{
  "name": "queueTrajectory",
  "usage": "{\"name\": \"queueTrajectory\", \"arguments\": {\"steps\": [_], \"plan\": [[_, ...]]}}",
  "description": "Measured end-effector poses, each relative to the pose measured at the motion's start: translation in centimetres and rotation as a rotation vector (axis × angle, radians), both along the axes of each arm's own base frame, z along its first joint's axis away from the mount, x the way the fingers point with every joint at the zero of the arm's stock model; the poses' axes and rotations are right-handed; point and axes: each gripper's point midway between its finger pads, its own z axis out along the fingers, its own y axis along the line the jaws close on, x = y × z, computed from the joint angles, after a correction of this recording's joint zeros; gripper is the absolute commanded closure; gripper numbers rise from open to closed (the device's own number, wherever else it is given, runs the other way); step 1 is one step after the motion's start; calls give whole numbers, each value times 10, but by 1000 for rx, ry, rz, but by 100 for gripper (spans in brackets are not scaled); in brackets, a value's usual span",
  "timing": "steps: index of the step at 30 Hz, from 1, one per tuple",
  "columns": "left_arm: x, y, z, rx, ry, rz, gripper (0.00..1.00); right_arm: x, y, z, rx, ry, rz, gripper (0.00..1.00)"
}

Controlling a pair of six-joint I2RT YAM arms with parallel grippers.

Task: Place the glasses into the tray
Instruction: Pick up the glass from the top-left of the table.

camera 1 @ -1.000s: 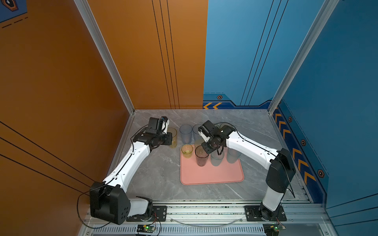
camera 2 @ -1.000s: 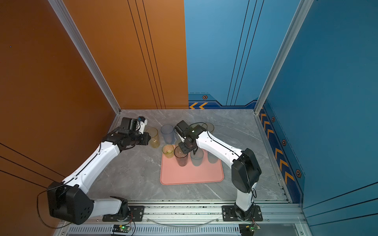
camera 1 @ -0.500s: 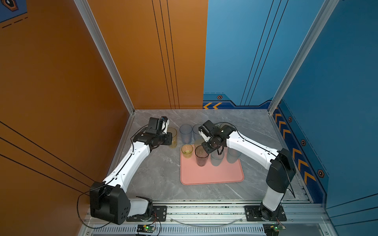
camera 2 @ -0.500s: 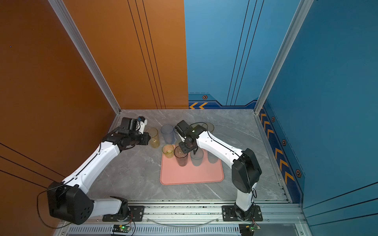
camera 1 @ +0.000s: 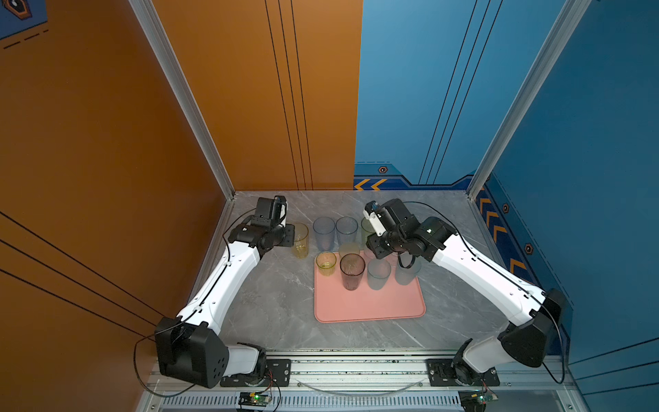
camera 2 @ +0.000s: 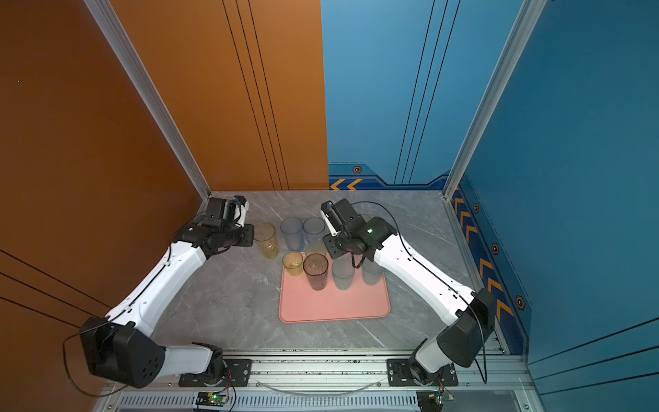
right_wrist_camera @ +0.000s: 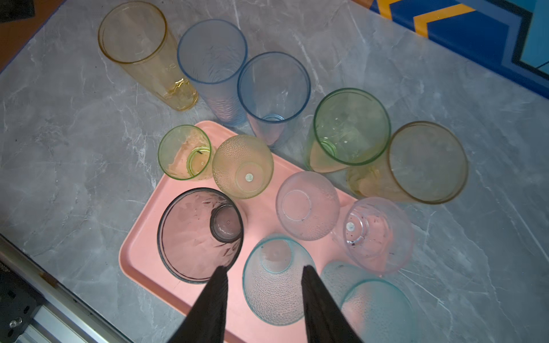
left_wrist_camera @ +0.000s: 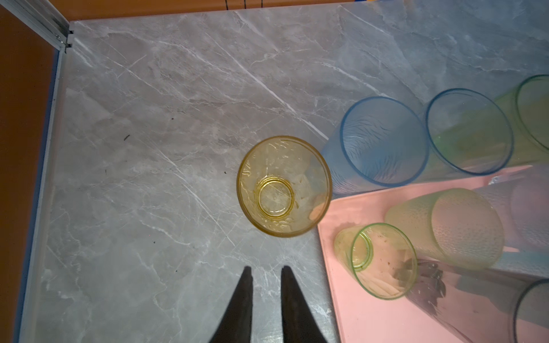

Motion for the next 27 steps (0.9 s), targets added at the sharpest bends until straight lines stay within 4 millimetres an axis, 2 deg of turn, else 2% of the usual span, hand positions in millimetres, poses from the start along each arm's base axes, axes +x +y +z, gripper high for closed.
{"name": "queueTrajectory", "arguments": {"steps": [4,11,27], "plan": [[17,10,-11,15,47,30,81,1,-19,4,9,-19,-40,59],[32,18,-22,34,113,41,81,2,-44,6,17,-29,-94,59],[39,13,-55,34,218,3,81,4,-51,8,34,-45,-112,59]]}}
